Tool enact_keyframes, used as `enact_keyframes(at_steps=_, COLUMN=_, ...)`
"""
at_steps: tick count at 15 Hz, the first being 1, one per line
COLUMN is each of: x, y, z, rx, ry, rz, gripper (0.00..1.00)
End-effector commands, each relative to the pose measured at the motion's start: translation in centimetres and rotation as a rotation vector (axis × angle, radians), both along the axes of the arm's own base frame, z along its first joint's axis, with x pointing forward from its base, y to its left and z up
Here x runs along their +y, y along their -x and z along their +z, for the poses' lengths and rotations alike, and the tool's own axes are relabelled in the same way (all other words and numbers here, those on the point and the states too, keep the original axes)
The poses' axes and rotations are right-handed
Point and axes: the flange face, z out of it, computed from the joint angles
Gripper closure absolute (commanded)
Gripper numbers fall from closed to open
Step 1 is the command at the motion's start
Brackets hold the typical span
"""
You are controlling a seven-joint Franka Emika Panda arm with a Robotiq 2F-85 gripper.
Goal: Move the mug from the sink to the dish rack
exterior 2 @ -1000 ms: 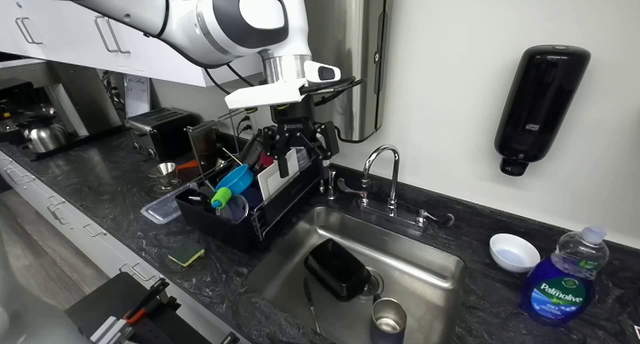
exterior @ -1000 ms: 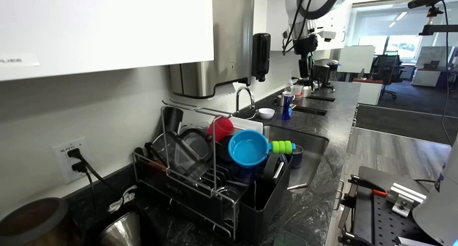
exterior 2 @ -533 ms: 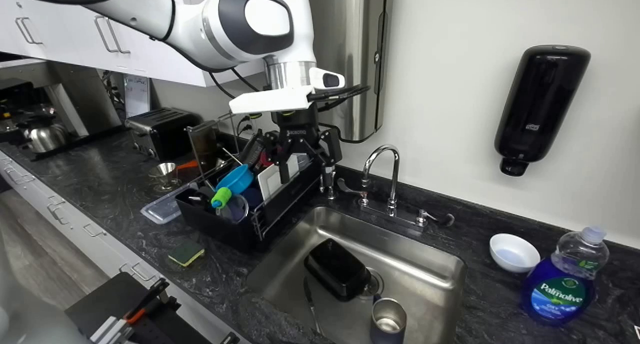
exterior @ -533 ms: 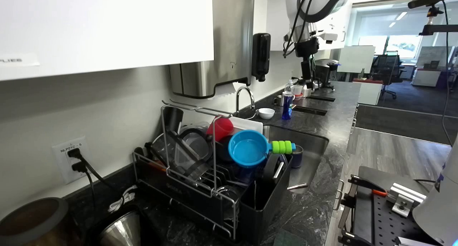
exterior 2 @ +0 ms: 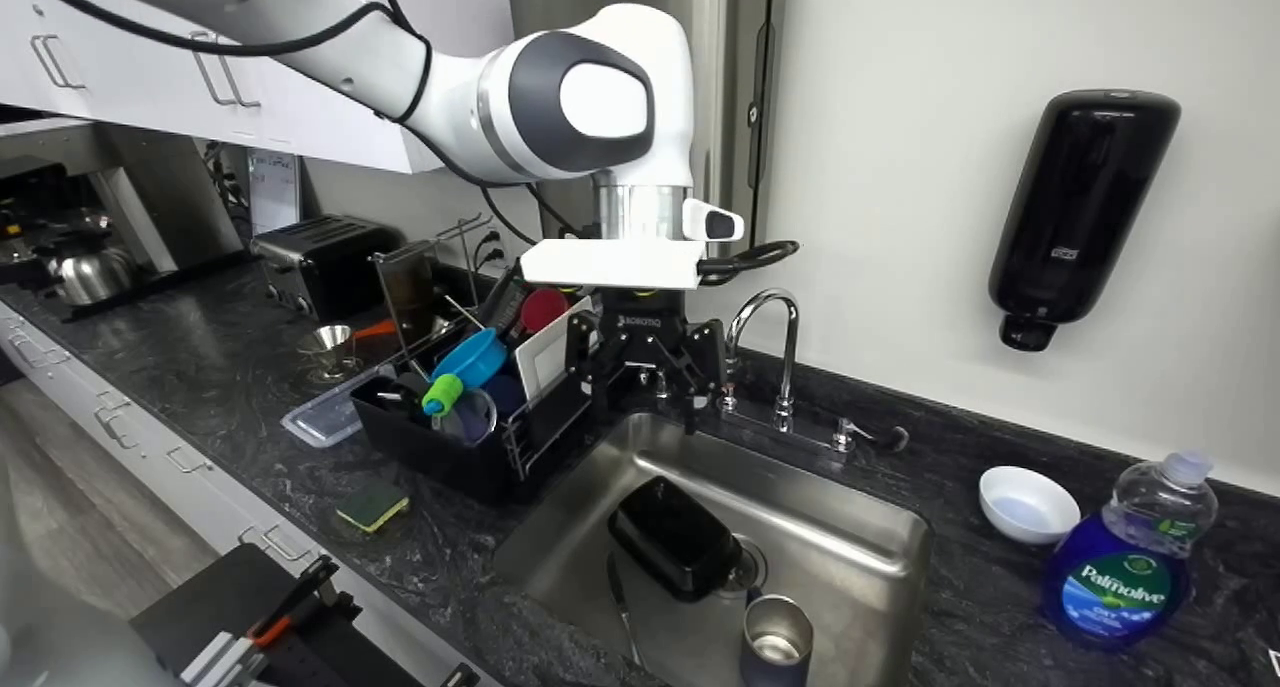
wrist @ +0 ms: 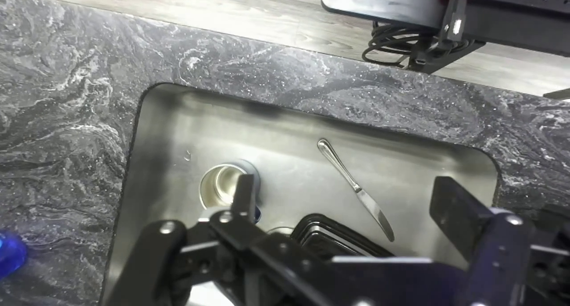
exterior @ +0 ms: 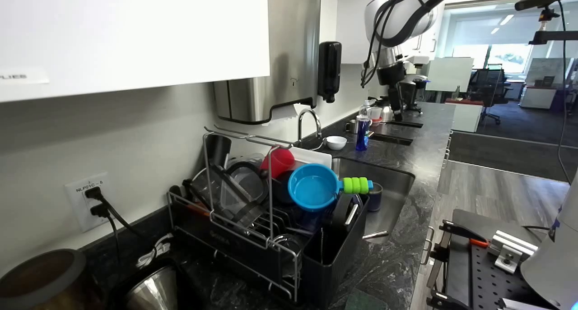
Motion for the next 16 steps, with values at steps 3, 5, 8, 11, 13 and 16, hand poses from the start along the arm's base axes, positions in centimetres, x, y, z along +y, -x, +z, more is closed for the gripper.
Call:
enact_keyframes(at_steps=3, x=-2.9, y=-1.2, z=-1.7, rx=-0.01, ry=-0.089, rz=0.046, gripper=0.0)
enact_keyframes(at_steps=5, x=-3.9, y=-1.4, z=-2.6, rx=-0.007, ry=-0.108, rz=0.058, gripper=0.0)
enact_keyframes(at_steps=8, x=-5.6, y=-1.8, z=-4.1, rx=-0.006, ry=-0.123, rz=0.074, gripper=0.0)
enact_keyframes(at_steps=11, x=-7.4, y=-2.2, z=-5.2, rx=0.001, ry=-0.135, rz=0.091, gripper=0.0)
enact_keyframes(at_steps=13, x=-8.6, y=-2.4, z=-5.7, rx=0.006, ry=-0.145, rz=0.104, gripper=0.0)
enact_keyframes(at_steps=16, x=-10.6, y=-2.8, z=-6.4, rx=0.014, ry=-0.172, rz=0.123, gripper=0.0)
